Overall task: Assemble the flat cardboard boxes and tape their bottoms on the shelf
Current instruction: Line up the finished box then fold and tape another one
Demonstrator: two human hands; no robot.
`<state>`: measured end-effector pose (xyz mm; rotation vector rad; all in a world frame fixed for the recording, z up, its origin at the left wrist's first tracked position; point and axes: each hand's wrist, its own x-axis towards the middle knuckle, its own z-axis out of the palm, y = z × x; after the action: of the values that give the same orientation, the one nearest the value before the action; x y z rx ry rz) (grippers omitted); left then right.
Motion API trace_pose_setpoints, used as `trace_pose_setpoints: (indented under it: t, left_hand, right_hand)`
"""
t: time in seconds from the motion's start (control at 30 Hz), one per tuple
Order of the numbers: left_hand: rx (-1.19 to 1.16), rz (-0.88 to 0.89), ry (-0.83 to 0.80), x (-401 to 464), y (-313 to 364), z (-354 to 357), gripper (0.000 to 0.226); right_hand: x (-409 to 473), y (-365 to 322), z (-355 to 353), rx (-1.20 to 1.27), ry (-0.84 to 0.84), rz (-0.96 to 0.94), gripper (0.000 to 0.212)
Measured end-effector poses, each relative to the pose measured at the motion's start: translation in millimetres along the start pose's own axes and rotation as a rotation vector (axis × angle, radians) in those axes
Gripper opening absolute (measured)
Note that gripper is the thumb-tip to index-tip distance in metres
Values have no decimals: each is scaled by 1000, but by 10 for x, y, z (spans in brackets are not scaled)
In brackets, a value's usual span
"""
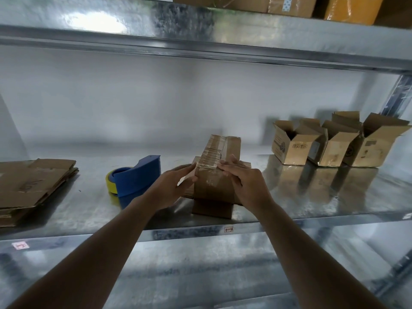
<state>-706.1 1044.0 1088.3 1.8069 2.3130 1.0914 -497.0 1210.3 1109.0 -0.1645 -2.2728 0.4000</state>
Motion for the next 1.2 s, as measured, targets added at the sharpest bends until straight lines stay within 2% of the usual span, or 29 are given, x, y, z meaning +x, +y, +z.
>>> trace_pose_setpoints:
  t: [0.1,0.27,0.4,0.5,0.6,0.73,0.87,1.03,1.2]
  left_hand:
    - [-49,-59,-27,-19,57,-21,69]
    - [-49,87,-6,7,184,-101,60]
    - [34,157,-37,21,228,-119,55]
    - [60,197,-3,56,228,-101,54]
    - [44,233,-11,111,310,-58,55]
    - [1,145,-41,198,330,-73,57]
    - [7,51,-153,274,252,-84,67]
    - [160,21,-181,355,250,-17,91]
    - [257,9,-162,406,306,-11,96]
  right_hand:
    - [26,13,-7,-20,33,-24,33]
    - [29,47,-31,-37,84,-52,34]
    - [41,122,-106,23,17,-19,33]
    - [73,71,-103,-114,-16,-24,29]
    - [122,-128,-80,-170,-14,-105,36]
    - [146,-174,-51,-144,60,-121,20]
    - [110,-169,2,-166,42,-65,21]
    - [93,-237,39,-239,-9,-89,31]
    - [124,-323,130,-289,86,-42,21]
